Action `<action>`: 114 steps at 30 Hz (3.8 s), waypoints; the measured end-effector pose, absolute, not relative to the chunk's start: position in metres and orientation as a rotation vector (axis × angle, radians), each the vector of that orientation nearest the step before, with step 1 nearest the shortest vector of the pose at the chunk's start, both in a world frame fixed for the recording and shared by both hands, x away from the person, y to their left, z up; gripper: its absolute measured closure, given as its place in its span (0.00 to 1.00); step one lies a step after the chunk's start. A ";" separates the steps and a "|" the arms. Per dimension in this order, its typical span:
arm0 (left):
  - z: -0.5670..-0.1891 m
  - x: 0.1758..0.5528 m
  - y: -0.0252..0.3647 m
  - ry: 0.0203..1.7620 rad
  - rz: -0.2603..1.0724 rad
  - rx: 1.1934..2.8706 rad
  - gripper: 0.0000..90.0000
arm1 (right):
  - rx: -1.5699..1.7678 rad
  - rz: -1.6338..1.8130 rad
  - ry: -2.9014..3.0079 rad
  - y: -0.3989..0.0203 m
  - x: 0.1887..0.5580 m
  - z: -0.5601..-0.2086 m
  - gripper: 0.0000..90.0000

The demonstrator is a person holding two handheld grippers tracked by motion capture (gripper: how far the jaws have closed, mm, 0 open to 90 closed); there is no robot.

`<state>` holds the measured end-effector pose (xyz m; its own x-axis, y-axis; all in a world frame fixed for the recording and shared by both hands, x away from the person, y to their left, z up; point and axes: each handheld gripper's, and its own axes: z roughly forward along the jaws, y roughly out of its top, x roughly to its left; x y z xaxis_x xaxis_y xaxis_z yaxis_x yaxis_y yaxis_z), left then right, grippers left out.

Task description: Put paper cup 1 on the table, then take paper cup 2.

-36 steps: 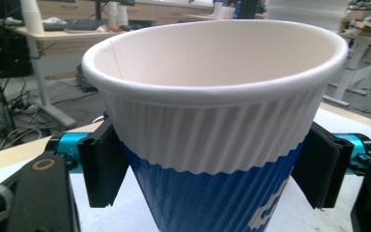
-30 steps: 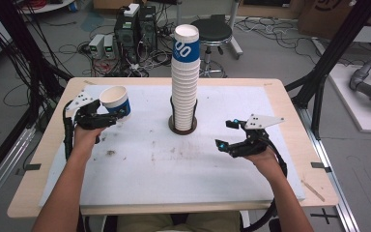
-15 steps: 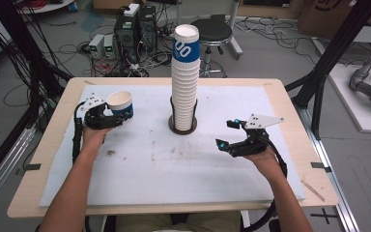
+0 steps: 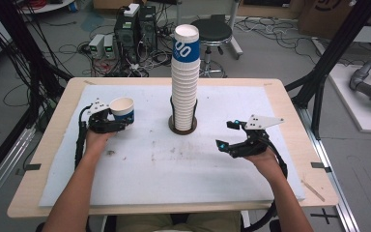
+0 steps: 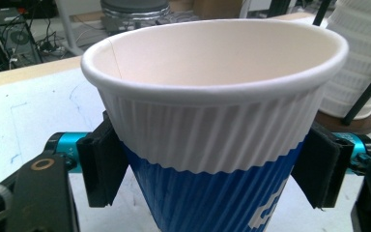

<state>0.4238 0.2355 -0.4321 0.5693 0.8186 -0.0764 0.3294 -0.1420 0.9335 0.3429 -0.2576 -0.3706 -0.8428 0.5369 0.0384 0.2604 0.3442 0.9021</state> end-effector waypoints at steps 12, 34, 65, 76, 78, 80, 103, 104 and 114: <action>-0.440 0.426 0.232 0.976 0.569 1.790 0.26 | 0.718 1.499 2.354 -0.257 0.343 -0.372 0.17; -0.439 0.407 0.236 1.026 0.576 1.822 0.25 | 0.719 1.501 2.357 -0.257 0.342 -0.372 0.17; -0.409 0.359 0.271 1.015 0.564 1.693 0.21 | 0.732 1.495 2.359 -0.259 0.343 -0.374 0.17; -0.381 0.350 0.263 0.845 0.547 1.499 0.19 | 0.770 1.449 2.332 -0.266 0.343 -0.377 0.17; -0.379 0.350 0.260 0.825 0.536 1.499 0.19 | 0.782 1.446 2.325 -0.268 0.342 -0.377 0.17; -0.378 0.350 0.257 0.809 0.530 1.502 0.19 | 0.789 1.445 2.319 -0.269 0.341 -0.377 0.17; -0.354 0.350 0.212 0.702 0.471 1.563 0.19 | 0.818 1.455 2.292 -0.274 0.343 -0.375 0.17; -0.352 0.350 0.209 0.695 0.470 1.564 0.19 | 0.823 1.457 2.291 -0.275 0.343 -0.375 0.17; -0.329 0.357 0.180 0.631 0.445 1.585 0.19 | 0.800 1.459 2.295 -0.275 0.340 -0.371 0.17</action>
